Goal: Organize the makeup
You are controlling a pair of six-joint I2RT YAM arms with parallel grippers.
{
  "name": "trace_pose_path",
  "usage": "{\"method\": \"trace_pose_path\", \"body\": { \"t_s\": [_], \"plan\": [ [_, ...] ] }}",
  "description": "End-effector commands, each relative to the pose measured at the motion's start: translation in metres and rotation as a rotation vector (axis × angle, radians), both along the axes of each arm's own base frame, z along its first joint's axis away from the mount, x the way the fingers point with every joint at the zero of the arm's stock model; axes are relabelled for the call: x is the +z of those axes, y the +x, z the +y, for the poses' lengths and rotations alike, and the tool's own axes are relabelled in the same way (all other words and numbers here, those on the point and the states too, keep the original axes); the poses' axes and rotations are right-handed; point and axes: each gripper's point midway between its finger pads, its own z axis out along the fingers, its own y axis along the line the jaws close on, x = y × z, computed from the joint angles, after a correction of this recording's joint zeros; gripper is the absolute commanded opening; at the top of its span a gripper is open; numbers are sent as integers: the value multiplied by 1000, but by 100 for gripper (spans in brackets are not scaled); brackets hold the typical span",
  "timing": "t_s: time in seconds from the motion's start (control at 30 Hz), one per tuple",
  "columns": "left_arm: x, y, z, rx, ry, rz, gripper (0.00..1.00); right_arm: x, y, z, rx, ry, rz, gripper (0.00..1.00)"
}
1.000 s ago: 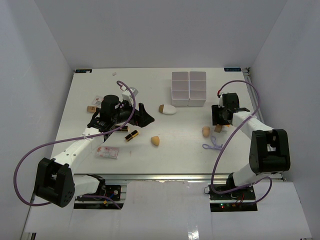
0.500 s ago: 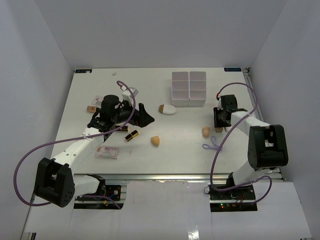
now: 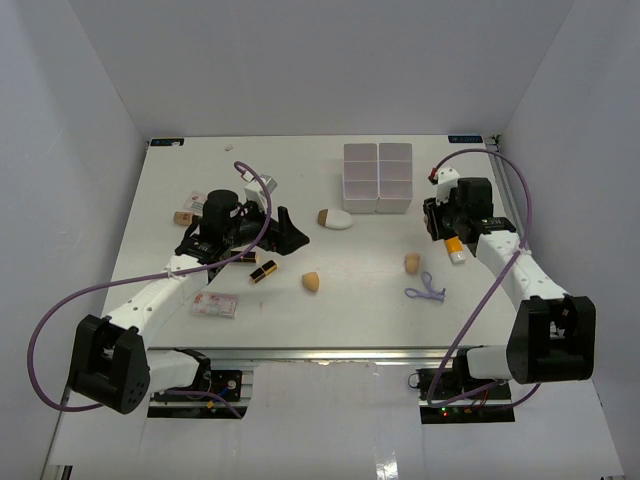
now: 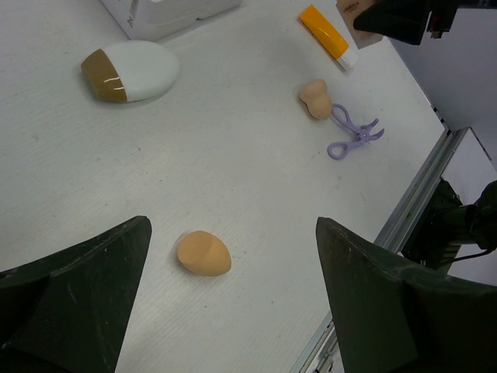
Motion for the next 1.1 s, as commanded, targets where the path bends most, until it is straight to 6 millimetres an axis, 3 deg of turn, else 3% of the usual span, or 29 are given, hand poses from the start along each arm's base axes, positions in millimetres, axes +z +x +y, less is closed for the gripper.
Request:
{"method": "trace_pose_path", "body": {
  "t_s": [0.0, 0.2, 0.4, 0.63, 0.9, 1.07],
  "plan": [
    [11, 6, -1, 0, 0, -40, 98, 84, 10, 51, 452, 25, -273, 8],
    [5, 10, 3, 19, 26, -43, 98, 116, 21, 81, 689, 47, -372, 8],
    [2, 12, 5, 27, 41, -43, 98, 121, 51, 98, 863, 0, -422, 9],
    [-2, 14, 7, 40, 60, -42, 98, 91, 89, 101, 1028, -147, -480, 8],
    [-6, 17, 11, 57, 87, -41, 98, 65, 132, 92, 1035, -258, -461, 8],
    [-8, 18, 11, 56, 92, -37, 98, 57, 147, 89, 1034, -297, -453, 8]
  ]
}}
